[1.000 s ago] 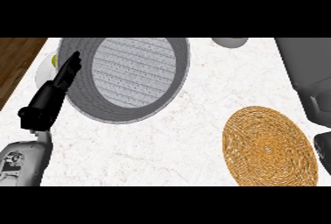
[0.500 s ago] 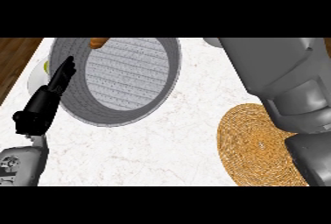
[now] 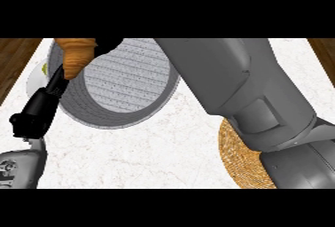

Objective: Pick the croissant from the placemat and place it in the basket

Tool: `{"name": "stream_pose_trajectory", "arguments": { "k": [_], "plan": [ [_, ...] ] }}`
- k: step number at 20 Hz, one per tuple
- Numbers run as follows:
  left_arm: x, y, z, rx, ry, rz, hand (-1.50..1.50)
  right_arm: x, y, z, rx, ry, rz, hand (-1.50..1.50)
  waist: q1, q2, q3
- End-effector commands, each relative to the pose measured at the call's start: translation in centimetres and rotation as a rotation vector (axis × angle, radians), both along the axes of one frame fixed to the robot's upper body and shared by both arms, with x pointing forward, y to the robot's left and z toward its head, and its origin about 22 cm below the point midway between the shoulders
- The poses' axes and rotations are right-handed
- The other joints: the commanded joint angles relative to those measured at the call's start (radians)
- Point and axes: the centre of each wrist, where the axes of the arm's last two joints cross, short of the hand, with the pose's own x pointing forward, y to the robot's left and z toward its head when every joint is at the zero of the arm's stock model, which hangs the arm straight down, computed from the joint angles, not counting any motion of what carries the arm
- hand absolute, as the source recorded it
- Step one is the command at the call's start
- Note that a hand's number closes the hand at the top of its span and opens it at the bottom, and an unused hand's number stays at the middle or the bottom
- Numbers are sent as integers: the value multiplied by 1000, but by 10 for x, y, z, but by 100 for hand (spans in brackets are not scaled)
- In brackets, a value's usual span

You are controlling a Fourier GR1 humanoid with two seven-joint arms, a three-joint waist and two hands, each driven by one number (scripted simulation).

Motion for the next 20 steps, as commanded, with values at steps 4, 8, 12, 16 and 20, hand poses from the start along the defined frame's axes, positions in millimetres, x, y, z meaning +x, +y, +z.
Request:
{"name": "stream_pose_trajectory", "arguments": {
  "k": [4,8,12,16,20],
  "plan": [
    [-7,11,-7,13,2,10,0,-12,20,-2,-168,-151,-108,150,-6,-2,0],
    [0,-5,2,14,-13,7,0,-6,17,-15,-225,-291,-168,150,0,3,0],
    [7,10,12,13,-6,0,0,-14,29,-15,-296,-372,-145,150,-4,2,0],
    [5,9,1,14,-13,2,0,-7,23,-15,-299,-238,-117,-150,-1,2,0],
    [2,-4,-7,14,-11,-4,0,5,12,-39,-308,-164,-67,-150,2,5,0]
  ]
}}
